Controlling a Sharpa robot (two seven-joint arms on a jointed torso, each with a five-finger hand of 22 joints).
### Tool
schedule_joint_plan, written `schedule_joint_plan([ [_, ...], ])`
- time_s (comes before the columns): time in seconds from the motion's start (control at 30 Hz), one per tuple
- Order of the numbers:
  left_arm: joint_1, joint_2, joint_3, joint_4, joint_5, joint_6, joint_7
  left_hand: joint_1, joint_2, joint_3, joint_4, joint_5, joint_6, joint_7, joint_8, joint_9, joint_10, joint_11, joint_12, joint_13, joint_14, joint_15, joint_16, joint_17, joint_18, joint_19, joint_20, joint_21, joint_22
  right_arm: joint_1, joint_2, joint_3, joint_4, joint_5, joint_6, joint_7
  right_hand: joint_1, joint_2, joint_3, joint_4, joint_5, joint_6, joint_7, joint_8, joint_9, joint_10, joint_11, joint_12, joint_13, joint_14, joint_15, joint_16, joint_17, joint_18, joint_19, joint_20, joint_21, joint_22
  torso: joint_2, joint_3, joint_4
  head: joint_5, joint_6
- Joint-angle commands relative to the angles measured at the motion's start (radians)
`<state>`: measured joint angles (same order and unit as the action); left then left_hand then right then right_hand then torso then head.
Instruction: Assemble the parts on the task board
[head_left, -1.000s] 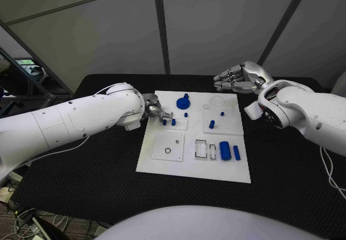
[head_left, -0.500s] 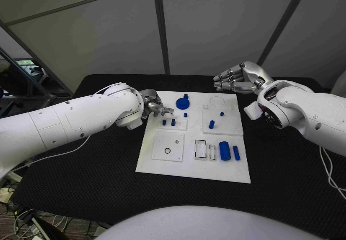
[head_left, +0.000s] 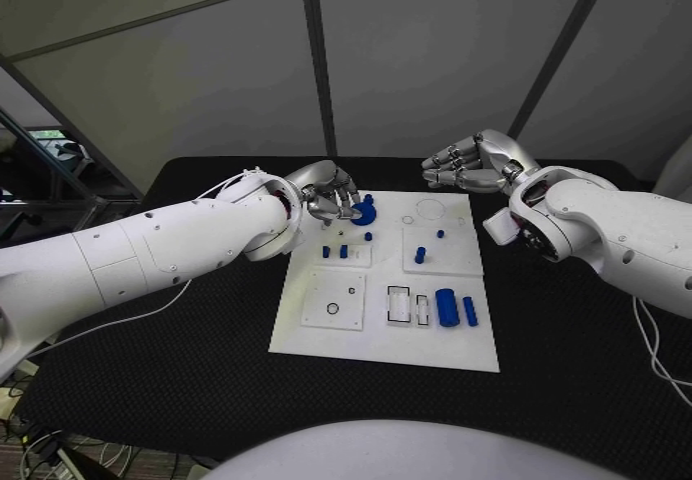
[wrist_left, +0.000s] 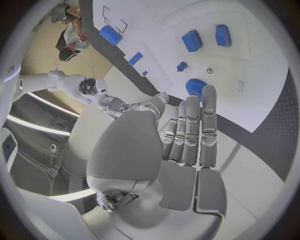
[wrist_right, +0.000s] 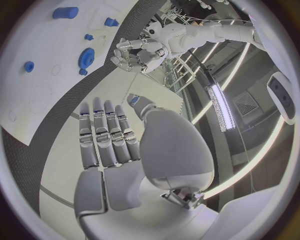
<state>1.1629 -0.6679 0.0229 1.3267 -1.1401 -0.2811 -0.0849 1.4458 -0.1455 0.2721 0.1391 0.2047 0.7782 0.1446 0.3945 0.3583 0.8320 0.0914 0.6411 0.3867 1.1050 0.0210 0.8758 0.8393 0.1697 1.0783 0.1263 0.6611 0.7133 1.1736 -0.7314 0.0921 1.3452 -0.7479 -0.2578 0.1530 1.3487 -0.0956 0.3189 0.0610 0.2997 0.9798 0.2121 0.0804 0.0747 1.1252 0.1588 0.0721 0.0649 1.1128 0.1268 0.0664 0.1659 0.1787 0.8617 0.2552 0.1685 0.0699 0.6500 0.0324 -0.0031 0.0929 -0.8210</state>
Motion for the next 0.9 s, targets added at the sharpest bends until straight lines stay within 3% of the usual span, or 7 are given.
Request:
schedule_joint_plan([
  [0.03, 0.003, 0.016, -0.008, -0.016, -0.172, -0.049, 0.131, 0.000, -0.020, 0.000, 0.001, 0.001, 0.024, -0.003, -0.033, -0.036, 0.012, 0.002, -0.038, -0.045, 0.029, 0.000, 0.043, 0.007, 0.010, 0.019, 0.000, 0.015, 0.011, 0.001, 0.002, 0.001, 0.000, 0.016, -0.001, 0.017, 0.002, 0.006, -0.001, -0.006, 0.004, 0.007, 0.001, 0.002, 0.001, -0.007, -0.001, 0.003, -0.001, -0.005, 0.002, 0.002, -0.001, 0.007, 0.009, 0.001, -0.005, -0.001, 0.000, 0.0007, -0.0008, -0.004, 0.004],
  [0.1, 0.005, 0.027, -0.017, -0.028, -0.221, -0.040, 0.137, 0.005, -0.022, 0.001, 0.001, 0.002, 0.043, -0.012, -0.054, -0.061, 0.022, -0.002, -0.063, -0.076, 0.073, -0.004, 0.108, 0.046, 0.011, 0.034, -0.003, 0.029, 0.023, 0.001, 0.002, 0.001, 0.000, 0.016, 0.000, 0.017, 0.002, 0.006, -0.001, -0.006, 0.004, 0.007, 0.001, 0.002, 0.001, -0.008, -0.001, 0.003, -0.001, -0.005, 0.002, 0.002, -0.001, 0.007, 0.009, 0.001, -0.005, -0.001, 0.001, 0.0003, -0.0022, -0.007, 0.005],
  [0.23, 0.006, 0.046, -0.029, -0.052, -0.289, -0.006, 0.132, 0.013, -0.025, 0.003, -0.001, 0.002, 0.077, -0.021, -0.089, -0.099, 0.056, -0.013, -0.098, -0.126, 0.207, -0.019, 0.282, 0.173, -0.031, 0.184, -0.017, 0.274, 0.247, 0.001, 0.003, 0.001, 0.000, 0.016, 0.002, 0.017, 0.003, 0.006, -0.001, -0.007, 0.005, 0.006, 0.002, 0.001, 0.001, -0.008, -0.001, 0.003, -0.001, -0.005, 0.002, 0.002, -0.002, 0.007, 0.010, 0.001, -0.006, -0.001, 0.002, -0.0006, -0.0011, -0.015, 0.006],
  [0.33, 0.007, 0.058, -0.033, -0.067, -0.323, 0.022, 0.124, 0.014, -0.027, 0.012, -0.001, 0.003, 0.091, -0.023, -0.107, -0.117, 0.070, -0.019, -0.112, -0.144, 0.264, -0.024, 0.361, 0.242, -0.051, 0.249, -0.026, 0.389, 0.355, 0.001, 0.003, 0.001, 0.001, 0.015, 0.001, 0.016, 0.004, 0.006, -0.001, -0.008, 0.005, 0.006, 0.002, 0.001, 0.001, -0.009, -0.001, 0.003, -0.001, -0.005, 0.002, 0.003, -0.002, 0.007, 0.010, 0.001, -0.006, -0.001, 0.002, -0.0004, -0.0002, -0.017, 0.007],
  [0.7, 0.007, 0.110, -0.036, -0.124, -0.400, 0.115, 0.091, 0.000, -0.038, 0.015, -0.001, 0.003, 0.127, -0.037, -0.132, -0.144, 0.083, -0.027, -0.159, -0.185, 0.340, -0.044, 0.445, 0.313, -0.085, 0.343, -0.046, 0.562, 0.521, 0.001, 0.007, 0.001, 0.002, 0.003, 0.000, 0.016, 0.004, 0.005, -0.001, -0.008, 0.005, 0.004, 0.006, -0.001, 0.000, -0.011, 0.001, 0.002, -0.001, -0.005, 0.003, 0.003, -0.003, 0.007, 0.011, 0.001, -0.008, -0.002, 0.001, -0.0002, -0.0010, -0.021, 0.006],
  [0.9, 0.007, 0.129, -0.036, -0.145, -0.410, 0.168, 0.073, -0.004, -0.040, 0.014, -0.001, 0.002, 0.134, -0.036, -0.137, -0.149, 0.087, -0.027, -0.170, -0.193, 0.348, -0.044, 0.450, 0.314, -0.092, 0.358, -0.049, 0.594, 0.552, 0.001, 0.009, 0.001, 0.004, 0.002, 0.000, 0.015, 0.004, 0.005, -0.001, -0.008, 0.005, 0.004, 0.006, -0.001, 0.000, -0.011, 0.001, 0.002, -0.001, -0.005, 0.003, 0.003, -0.003, 0.007, 0.011, 0.001, -0.008, -0.002, 0.001, 0.0008, 0.0006, -0.023, 0.005],
])
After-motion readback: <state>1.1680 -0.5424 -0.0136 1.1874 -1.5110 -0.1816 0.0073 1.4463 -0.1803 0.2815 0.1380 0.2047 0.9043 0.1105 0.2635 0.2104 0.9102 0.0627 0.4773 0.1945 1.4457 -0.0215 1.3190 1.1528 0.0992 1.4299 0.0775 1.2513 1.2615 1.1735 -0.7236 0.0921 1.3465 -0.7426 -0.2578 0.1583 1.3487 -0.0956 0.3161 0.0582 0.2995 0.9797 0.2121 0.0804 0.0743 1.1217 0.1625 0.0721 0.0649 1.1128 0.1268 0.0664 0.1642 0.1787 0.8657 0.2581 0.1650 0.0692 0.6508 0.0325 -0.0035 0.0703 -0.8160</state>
